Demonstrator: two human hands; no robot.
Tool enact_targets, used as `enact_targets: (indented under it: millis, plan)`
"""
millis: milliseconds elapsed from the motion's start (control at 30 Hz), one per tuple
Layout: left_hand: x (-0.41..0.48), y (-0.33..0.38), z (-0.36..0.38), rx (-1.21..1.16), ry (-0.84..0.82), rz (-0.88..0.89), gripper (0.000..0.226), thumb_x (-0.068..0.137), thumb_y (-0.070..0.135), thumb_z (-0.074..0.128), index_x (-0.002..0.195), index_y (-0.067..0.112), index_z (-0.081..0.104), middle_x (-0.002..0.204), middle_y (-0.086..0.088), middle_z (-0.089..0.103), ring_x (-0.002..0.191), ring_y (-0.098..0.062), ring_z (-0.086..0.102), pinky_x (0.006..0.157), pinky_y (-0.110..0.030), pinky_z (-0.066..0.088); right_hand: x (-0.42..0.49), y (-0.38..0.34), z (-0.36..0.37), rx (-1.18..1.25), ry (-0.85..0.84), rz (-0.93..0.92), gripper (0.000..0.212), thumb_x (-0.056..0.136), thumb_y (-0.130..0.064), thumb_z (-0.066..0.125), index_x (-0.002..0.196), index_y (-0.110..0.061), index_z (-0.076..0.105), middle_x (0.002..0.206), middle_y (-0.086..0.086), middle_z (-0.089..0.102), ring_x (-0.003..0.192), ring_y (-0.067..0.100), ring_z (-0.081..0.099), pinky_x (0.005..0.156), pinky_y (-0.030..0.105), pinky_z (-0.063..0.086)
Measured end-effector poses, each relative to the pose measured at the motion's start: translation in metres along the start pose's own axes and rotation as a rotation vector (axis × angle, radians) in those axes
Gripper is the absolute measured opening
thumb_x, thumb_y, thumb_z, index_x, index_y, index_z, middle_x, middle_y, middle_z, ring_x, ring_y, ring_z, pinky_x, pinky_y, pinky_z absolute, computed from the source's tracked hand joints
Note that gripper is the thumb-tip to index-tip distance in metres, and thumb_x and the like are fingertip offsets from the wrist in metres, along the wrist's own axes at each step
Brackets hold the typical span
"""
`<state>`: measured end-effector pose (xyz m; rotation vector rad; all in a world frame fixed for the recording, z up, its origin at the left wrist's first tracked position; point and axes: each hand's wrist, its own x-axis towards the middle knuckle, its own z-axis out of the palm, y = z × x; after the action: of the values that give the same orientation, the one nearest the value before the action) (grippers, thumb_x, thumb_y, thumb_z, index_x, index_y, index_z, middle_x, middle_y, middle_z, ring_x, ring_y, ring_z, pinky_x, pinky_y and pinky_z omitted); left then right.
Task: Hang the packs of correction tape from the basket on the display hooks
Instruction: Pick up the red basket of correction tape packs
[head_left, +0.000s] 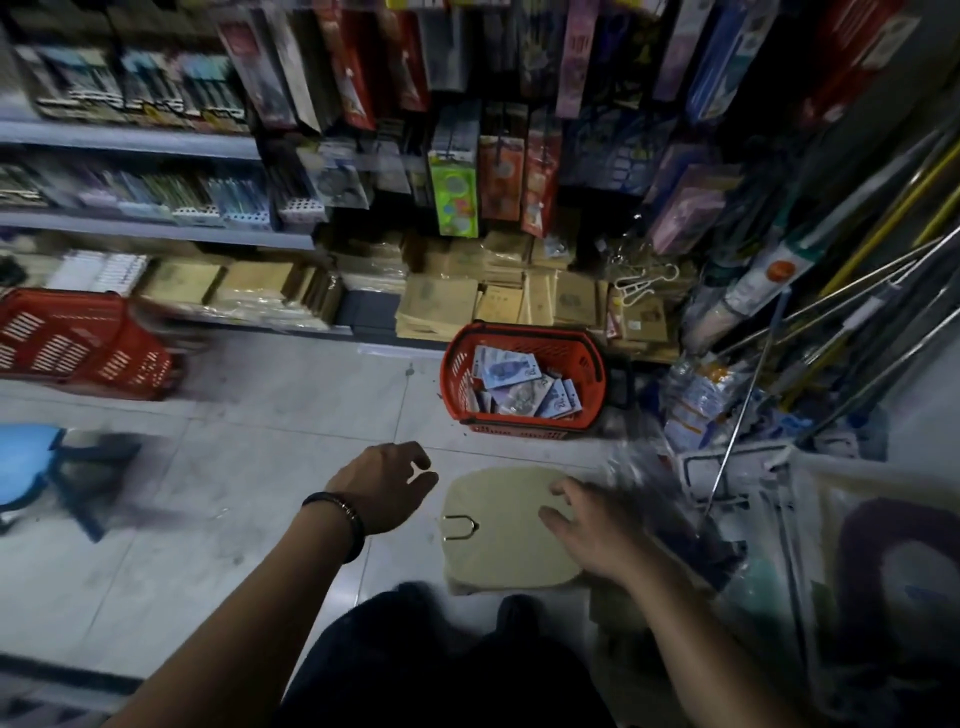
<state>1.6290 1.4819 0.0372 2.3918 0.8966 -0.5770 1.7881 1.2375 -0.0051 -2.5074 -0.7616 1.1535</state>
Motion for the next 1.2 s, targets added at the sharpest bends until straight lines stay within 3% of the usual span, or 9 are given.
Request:
enact_targets:
  millis: [300, 500, 667, 800, 933, 1067, 1200]
  plan:
    - [0.107, -0.046, -0.064, 0.022, -0.070, 0.089, 0.037, 0.100, 0.050, 0.061, 0.131, 0.029, 0.063, 0.128, 0.000, 0.068, 0.112, -0.022, 0.067, 0.096, -0.042, 0.058, 0.086, -0.069, -0.015, 0.047, 0.031, 0.072, 0.048, 0.102, -0.053, 0.053, 0.143, -0.029, 0.050, 0.147, 0.001, 0.052, 0.125, 0.022, 0.058, 0.100, 0.040, 0.052]
    - [0.201, -0.086, -0.137, 0.150, -0.185, 0.299, 0.039, 0.101, 0.051, 0.060, 0.133, 0.029, 0.061, 0.128, -0.002, 0.070, 0.116, -0.023, 0.066, 0.099, -0.040, 0.057, 0.147, -0.149, -0.008, 0.150, 0.086, 0.216, 0.047, 0.102, -0.051, 0.055, 0.142, -0.026, 0.051, 0.143, 0.005, 0.056, 0.121, 0.019, 0.057, 0.097, 0.037, 0.047]
    - [0.249, -0.105, -0.196, 0.250, -0.179, 0.477, 0.041, 0.101, 0.052, 0.058, 0.136, 0.031, 0.059, 0.132, -0.003, 0.068, 0.121, -0.026, 0.064, 0.102, -0.044, 0.055, 0.178, -0.195, -0.019, 0.223, 0.170, 0.323, 0.049, 0.103, -0.048, 0.058, 0.143, -0.021, 0.052, 0.147, 0.007, 0.054, 0.125, 0.023, 0.057, 0.099, 0.033, 0.043]
    - [0.269, -0.109, -0.211, 0.261, -0.180, 0.524, 0.042, 0.101, 0.051, 0.058, 0.137, 0.029, 0.059, 0.131, -0.002, 0.069, 0.118, -0.025, 0.066, 0.100, -0.043, 0.056, 0.186, -0.207, -0.026, 0.212, 0.208, 0.381, 0.053, 0.101, -0.055, 0.053, 0.143, -0.024, 0.051, 0.148, 0.004, 0.054, 0.130, 0.022, 0.054, 0.098, 0.032, 0.042]
    - [0.279, -0.100, -0.203, 0.276, -0.256, 0.536, 0.046, 0.102, 0.054, 0.054, 0.137, 0.025, 0.060, 0.129, -0.004, 0.069, 0.115, -0.023, 0.066, 0.099, -0.040, 0.056, 0.185, -0.203, -0.024, 0.158, 0.204, 0.439, 0.051, 0.099, -0.056, 0.053, 0.136, -0.021, 0.057, 0.131, 0.009, 0.065, 0.120, 0.030, 0.062, 0.098, 0.041, 0.045]
    - [0.291, -0.082, -0.204, 0.325, -0.298, 0.564, 0.043, 0.105, 0.051, 0.052, 0.137, 0.024, 0.060, 0.132, -0.003, 0.067, 0.118, -0.023, 0.064, 0.101, -0.038, 0.053, 0.188, -0.195, -0.017, 0.201, 0.215, 0.462, 0.058, 0.087, -0.070, 0.043, 0.127, -0.031, 0.057, 0.127, 0.000, 0.067, 0.112, 0.021, 0.064, 0.096, 0.037, 0.045]
    - [0.305, -0.063, -0.211, 0.359, -0.270, 0.558, 0.040, 0.105, 0.051, 0.051, 0.135, 0.027, 0.060, 0.130, -0.002, 0.067, 0.115, -0.023, 0.064, 0.100, -0.041, 0.054, 0.196, -0.193, -0.025, 0.227, 0.162, 0.425, 0.052, 0.099, -0.062, 0.050, 0.135, -0.027, 0.055, 0.134, 0.001, 0.064, 0.119, 0.022, 0.062, 0.099, 0.038, 0.048]
